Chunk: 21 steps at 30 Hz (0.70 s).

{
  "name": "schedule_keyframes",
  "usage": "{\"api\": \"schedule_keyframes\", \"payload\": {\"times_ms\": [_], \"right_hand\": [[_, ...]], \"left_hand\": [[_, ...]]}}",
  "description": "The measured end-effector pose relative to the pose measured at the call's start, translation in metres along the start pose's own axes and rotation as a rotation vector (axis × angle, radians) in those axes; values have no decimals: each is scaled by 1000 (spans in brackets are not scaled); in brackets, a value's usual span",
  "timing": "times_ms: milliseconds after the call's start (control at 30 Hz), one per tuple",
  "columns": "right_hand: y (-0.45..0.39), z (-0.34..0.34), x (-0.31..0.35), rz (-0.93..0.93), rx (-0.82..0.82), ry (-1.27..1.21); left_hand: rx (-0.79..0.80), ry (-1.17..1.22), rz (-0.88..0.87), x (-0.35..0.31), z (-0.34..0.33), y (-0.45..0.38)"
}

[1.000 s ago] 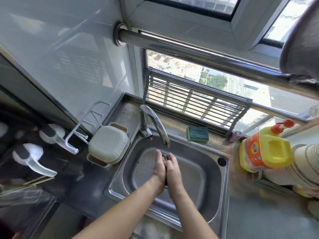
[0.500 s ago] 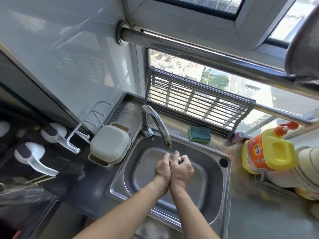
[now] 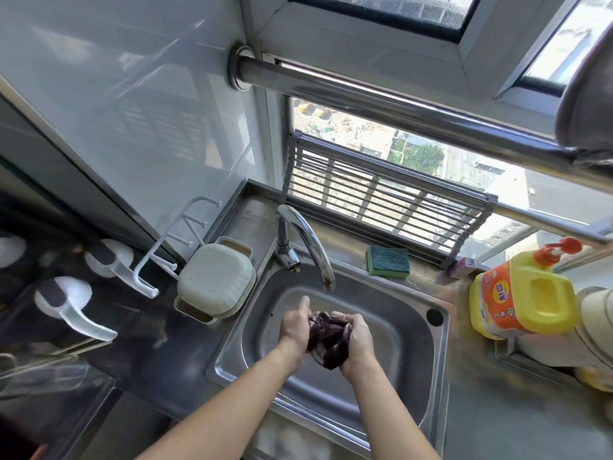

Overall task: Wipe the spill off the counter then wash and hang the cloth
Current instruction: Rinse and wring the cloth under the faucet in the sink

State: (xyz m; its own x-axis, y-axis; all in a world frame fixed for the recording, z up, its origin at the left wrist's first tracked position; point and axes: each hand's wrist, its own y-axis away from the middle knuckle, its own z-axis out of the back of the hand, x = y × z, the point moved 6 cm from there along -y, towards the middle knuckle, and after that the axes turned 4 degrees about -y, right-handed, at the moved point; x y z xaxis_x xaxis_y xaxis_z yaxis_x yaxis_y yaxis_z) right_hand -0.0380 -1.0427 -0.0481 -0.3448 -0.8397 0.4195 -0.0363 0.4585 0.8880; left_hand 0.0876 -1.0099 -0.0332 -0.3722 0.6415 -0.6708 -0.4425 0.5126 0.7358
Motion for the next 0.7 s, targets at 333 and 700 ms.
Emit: {"api": "schedule_keyframes", "payload": {"times_ms": [333, 700], "right_hand": [[11, -23, 2, 539, -143, 586], [37, -17, 41, 804, -480, 689]], "left_hand": [[311, 267, 145, 9, -50, 14], [155, 144, 0, 3, -47, 9]]}}
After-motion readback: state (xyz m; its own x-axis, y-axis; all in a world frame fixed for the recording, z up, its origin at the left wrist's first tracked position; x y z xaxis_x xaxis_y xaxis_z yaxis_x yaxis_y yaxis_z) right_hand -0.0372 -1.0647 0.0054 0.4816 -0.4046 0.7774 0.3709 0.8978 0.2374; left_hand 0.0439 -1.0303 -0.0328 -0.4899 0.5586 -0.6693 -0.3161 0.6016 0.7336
